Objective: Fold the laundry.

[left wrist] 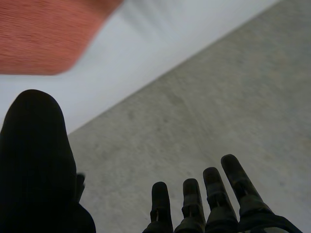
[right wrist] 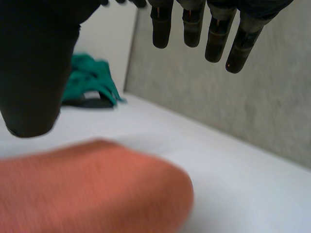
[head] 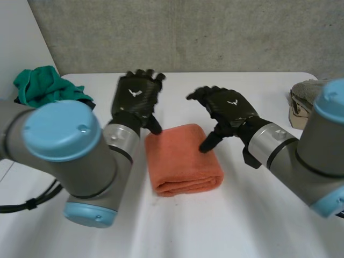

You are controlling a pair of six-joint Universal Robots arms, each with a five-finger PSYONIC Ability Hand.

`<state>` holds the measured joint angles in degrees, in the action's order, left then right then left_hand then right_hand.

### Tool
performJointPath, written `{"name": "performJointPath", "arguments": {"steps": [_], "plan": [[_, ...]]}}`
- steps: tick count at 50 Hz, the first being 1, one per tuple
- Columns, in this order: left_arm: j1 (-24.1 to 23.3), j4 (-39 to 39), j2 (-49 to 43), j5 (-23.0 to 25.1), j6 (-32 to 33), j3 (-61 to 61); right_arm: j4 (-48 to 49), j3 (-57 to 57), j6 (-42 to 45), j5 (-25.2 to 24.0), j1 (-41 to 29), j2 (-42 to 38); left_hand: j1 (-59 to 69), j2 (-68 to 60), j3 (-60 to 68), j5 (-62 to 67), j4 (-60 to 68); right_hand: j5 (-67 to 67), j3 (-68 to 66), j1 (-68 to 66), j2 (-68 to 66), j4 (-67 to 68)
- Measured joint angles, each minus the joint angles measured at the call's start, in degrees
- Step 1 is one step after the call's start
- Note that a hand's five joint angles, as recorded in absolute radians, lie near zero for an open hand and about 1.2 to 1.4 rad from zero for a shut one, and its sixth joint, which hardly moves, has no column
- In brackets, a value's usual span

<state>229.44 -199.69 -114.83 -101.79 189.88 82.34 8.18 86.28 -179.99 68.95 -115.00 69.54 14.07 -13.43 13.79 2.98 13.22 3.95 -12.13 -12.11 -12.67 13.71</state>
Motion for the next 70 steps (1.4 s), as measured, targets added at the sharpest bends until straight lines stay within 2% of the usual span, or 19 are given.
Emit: {"name": "performJointPath", "arguments": {"steps": [5,7,8,15,22,31,37,39,41,42,44,45,49,52,58,63,64,67,70], "plan": [[-1.7,4.5,-6.0,-0.1,-3.0,-3.3,-9.9,-9.1,7.9,4.4,0.7,-9.1,0.0,0.0,0.0,0.0,0.0,0.0,0.0,0.0,0.0,0.0],[-1.8,4.9,-6.4,-0.2,-3.1,-3.5,-10.4,-9.7,8.6,4.8,0.6,-9.7,0.0,0.0,0.0,0.0,0.0,0.0,0.0,0.0,0.0,0.0],[-2.0,7.8,-9.3,-0.6,-3.4,-4.6,-12.7,-13.0,12.6,6.8,0.5,-13.7,0.0,0.0,0.0,0.0,0.0,0.0,0.0,0.0,0.0,0.0],[-1.8,14.7,-14.8,-2.1,-2.1,-6.2,-14.5,-17.7,19.4,9.6,0.0,-21.1,0.0,0.0,0.0,0.0,0.0,0.0,0.0,0.0,0.0,0.0],[-1.4,17.1,-15.4,-2.3,1.4,-6.7,-14.2,-18.0,22.3,10.0,-0.4,-22.3,0.0,0.0,0.0,0.0,0.0,0.0,0.0,0.0,0.0,0.0],[0.3,17.1,-10.4,-1.0,7.0,-8.3,-12.8,-14.6,24.9,10.7,-1.3,-14.4,0.0,0.0,0.0,0.0,0.0,0.0,0.0,0.0,0.0,0.0],[1.3,17.0,-4.7,3.1,7.3,-9.0,-10.0,-9.8,24.6,11.3,-2.0,-8.6,0.0,0.0,0.0,0.0,0.0,0.0,0.0,0.0,0.0,0.0],[2.3,17.1,-0.5,8.2,7.1,-8.9,-6.8,-4.1,24.6,11.6,-3.6,-3.9,0.0,0.0,0.0,0.0,0.0,0.0,0.0,0.0,0.0,0.0],[2.6,17.1,0.9,10.2,7.0,-8.7,-5.5,-1.9,24.6,11.6,-4.3,-2.5,0.0,0.0,0.0,0.0,0.0,0.0,0.0,0.0,0.0,0.0],[3.3,17.5,3.3,14.8,6.7,-8.0,-2.5,2.5,24.7,11.7,-5.7,-0.3,0.0,0.0,0.0,0.0,0.0,0.0,0.0,0.0,0.0,0.0],[3.5,17.7,4.1,16.7,6.7,-7.6,-1.4,4.0,24.7,11.7,-6.3,0.2,0.0,0.0,0.0,0.0,0.0,0.0,0.0,0.0,0.0,0.0],[4.4,18.3,5.9,21.8,6.4,-6.5,2.3,8.4,24.8,11.8,-7.9,1.2,0.0,0.0,0.0,0.0,0.0,0.0,0.0,0.0,0.0,0.0],[6.1,20.0,7.6,30.9,6.1,-4.4,11.4,15.8,25.1,12.8,-11.8,-0.1,0.0,0.0,0.0,0.0,0.0,0.0,0.0,0.0,0.0,0.0],[6.8,21.0,7.9,34.8,6.0,-3.7,17.5,18.0,25.6,14.6,-13.7,-3.2,0.0,0.0,0.0,0.0,0.0,0.0,0.0,0.0,0.0,0.0],[7.2,21.6,7.7,37.2,6.0,-3.3,26.8,17.2,28.4,19.0,-15.3,-10.8,0.0,0.0,0.0,0.0,0.0,0.0,0.0,0.0,0.0,0.0],[7.3,21.4,7.5,36.9,5.9,-3.4,28.9,14.5,30.6,19.9,-15.2,-14.3,0.0,0.0,0.0,0.0,0.0,0.2,-1.2,-0.3,-0.6,0.2],[7.4,21.3,7.5,36.6,5.9,-3.5,29.1,12.3,31.7,20.0,-15.0,-16.3,0.0,0.0,0.0,0.0,0.0,4.0,-6.1,-4.7,-5.2,3.8],[7.5,21.2,7.5,36.4,5.8,-3.5,28.9,10.4,32.2,19.9,-14.9,-17.7,0.0,0.0,0.0,0.0,0.0,5.3,-8.0,-6.7,-7.3,6.0],[7.9,21.1,7.5,36.3,5.5,-3.5,28.4,8.3,32.3,19.5,-14.7,-18.9,0.0,0.0,0.0,0.0,0.0,10.5,-17.3,-15.4,-16.6,15.5]]}}
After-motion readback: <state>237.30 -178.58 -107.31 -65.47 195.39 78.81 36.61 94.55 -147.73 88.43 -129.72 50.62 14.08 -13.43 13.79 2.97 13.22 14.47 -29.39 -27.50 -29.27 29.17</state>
